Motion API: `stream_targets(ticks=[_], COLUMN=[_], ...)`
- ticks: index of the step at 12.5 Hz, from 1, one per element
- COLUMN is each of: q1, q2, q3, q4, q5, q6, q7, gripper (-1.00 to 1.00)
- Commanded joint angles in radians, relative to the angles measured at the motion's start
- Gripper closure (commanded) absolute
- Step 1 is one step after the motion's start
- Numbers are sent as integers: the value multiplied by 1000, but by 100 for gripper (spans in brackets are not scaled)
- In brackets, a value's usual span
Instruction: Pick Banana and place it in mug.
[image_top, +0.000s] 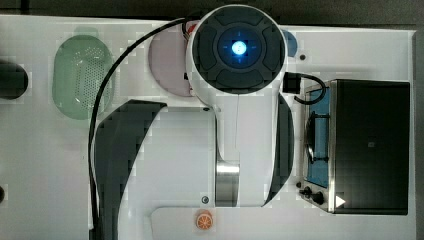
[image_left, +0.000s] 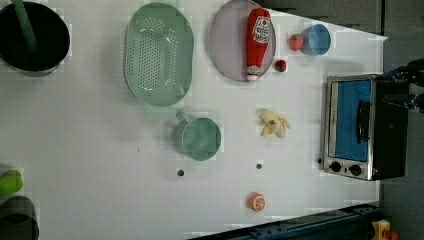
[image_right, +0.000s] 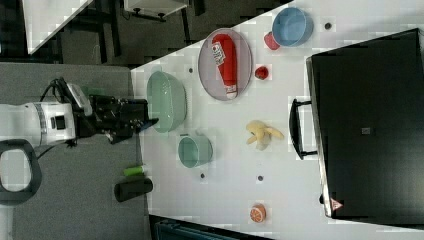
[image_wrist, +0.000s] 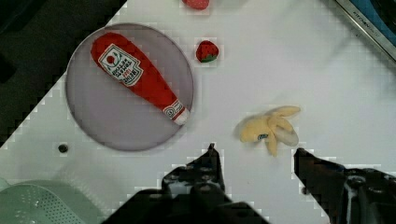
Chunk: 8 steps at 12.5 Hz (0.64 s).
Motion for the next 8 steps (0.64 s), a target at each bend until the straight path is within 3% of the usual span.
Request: stream_targets(ticks=[1, 3, 8], q1=[-25, -25, -23], q2=[-318, -315, -258], q3=[-19, -19, -18], q4=[-144, -150, -268], q5=[15, 15, 15], q6=[-243, -242, -120], q7=[12, 12, 9], gripper=[-59, -99, -100])
